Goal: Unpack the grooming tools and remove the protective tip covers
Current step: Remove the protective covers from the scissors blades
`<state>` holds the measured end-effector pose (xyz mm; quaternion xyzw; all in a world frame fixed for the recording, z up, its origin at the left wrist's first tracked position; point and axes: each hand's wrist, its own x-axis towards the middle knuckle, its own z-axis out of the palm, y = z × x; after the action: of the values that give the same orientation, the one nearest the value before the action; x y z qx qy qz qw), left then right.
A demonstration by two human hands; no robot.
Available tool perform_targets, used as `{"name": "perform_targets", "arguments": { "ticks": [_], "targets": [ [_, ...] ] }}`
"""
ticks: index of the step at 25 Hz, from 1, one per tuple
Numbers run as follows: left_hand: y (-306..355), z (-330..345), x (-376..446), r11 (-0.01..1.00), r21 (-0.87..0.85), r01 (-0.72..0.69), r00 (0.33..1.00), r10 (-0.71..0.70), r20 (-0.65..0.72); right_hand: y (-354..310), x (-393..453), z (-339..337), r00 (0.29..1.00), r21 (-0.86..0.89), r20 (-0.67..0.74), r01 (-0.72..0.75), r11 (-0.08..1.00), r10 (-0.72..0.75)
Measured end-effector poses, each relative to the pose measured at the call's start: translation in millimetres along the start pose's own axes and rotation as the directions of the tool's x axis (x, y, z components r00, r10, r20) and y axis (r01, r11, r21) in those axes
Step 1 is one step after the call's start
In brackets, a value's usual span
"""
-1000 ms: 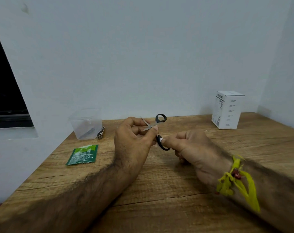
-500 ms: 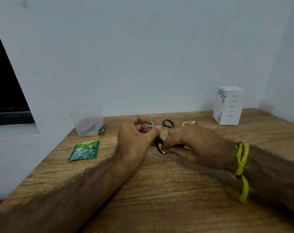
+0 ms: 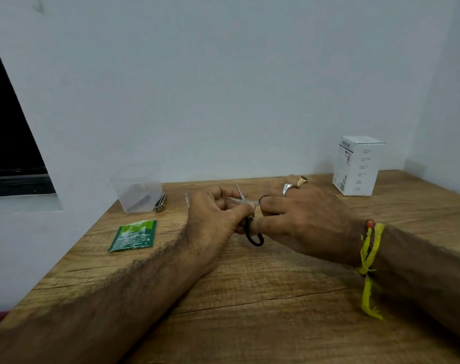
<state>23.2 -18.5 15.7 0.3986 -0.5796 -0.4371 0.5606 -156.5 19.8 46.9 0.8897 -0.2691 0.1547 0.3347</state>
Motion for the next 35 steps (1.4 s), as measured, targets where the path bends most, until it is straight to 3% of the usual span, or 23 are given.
{"name": "perform_targets", "arguments": {
  "ticks": [6,10,12,14,17,22,25,28,35],
  "targets": [
    [0.6,-2.5,1.1,0.999,-0.012,-0.042,0.995,0.041,-0.088,-4.3,-0.3,3.7,0.989,0.166,0.09,-0.132,0.977,0.119],
    [-1.2,-6.5,4.8,0.998,0.023,-0.061,0.988,0.063,-0.14,0.5,-5.4,7.3,0.948,0.446,0.144,-0.319,0.836,0.285],
    [-2.1,-13.6,9.6,0.998,0.019,-0.059,0.982,0.062,-0.18,2.0,-7.8,9.5,0.899,0.612,0.101,-0.394,0.686,0.426],
    [-1.9,-17.0,11.7,0.998,-0.012,-0.054,0.988,0.052,-0.146,2.3,-9.2,12.0,0.806,0.705,0.01,-0.425,0.568,0.591],
    [-2.9,-13.0,8.6,0.995,0.026,-0.092,0.995,0.093,-0.02,-2.6,-6.4,16.0,0.699,0.684,-0.117,-0.458,0.568,0.705],
    [1.0,-9.6,6.5,0.995,0.015,-0.098,0.995,0.098,-0.009,-9.2,-2.4,20.5,0.626,0.682,-0.19,-0.47,0.561,0.756],
    [3.2,-6.0,4.2,0.993,0.04,-0.113,0.994,0.113,0.006,-9.0,-3.4,22.7,0.511,0.806,-0.061,-0.481,0.344,0.857],
    [3.7,-7.0,2.3,0.994,0.043,-0.103,0.995,0.103,0.009,-11.1,-2.0,26.7,0.49,0.878,0.175,-0.471,0.091,0.854],
    [-1.5,-5.3,1.5,0.995,0.093,-0.021,0.994,0.031,-0.107,-14.9,2.2,29.3,0.434,0.925,0.288,-0.355,-0.131,0.854]
  ]
}}
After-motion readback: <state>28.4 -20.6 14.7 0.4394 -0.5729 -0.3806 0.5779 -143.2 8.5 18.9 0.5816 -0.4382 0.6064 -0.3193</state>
